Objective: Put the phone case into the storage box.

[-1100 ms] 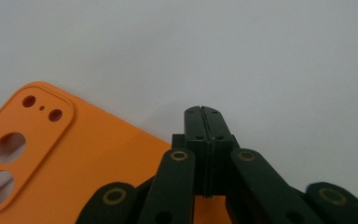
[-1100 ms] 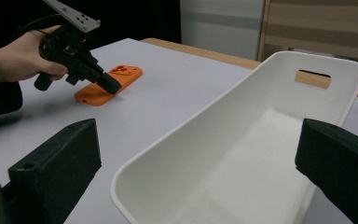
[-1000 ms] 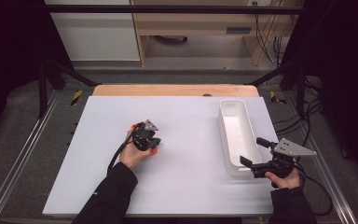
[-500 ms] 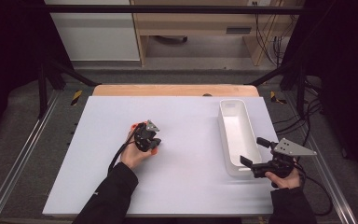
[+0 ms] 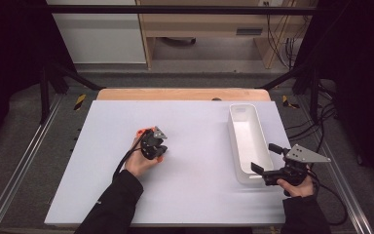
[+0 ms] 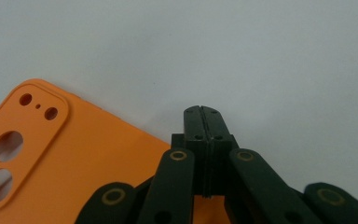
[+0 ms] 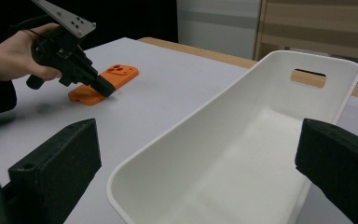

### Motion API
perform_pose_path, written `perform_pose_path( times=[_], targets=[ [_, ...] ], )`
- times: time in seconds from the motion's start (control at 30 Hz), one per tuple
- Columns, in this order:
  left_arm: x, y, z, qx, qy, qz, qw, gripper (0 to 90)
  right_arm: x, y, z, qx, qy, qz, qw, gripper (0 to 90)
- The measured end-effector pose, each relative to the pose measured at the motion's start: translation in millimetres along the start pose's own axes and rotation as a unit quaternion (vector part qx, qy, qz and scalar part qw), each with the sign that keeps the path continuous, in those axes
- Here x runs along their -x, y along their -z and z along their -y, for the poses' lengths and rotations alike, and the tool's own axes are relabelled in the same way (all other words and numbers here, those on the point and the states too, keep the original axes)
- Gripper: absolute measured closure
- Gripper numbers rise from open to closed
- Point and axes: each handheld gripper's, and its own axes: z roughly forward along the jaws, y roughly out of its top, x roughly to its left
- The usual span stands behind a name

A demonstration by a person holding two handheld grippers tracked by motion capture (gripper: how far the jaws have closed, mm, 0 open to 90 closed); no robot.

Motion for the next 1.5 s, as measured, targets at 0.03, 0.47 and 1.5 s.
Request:
perform_pose_path(
  times=[0.03, 0.47, 1.5],
  targets=[
    [0.2, 0.5, 0.2, -0.002, -0.001, 0.0, 1.0, 90.0, -0.1, 0.0, 0.0, -0.001, -0.001, 0.001, 1.0, 0.6],
    [0.9, 5.7, 3.7, -0.015, -0.009, 0.002, 0.9998, 90.0, -0.3, -0.3, 0.1, -0.002, 0.0, 0.0, 1.0, 0.6],
    [-0.6, 23.4, 23.4, -0.031, -0.027, 0.004, 0.9992, 90.0, -0.4, -0.7, 0.2, -0.005, 0.001, 0.0, 1.0, 0.6]
  ],
)
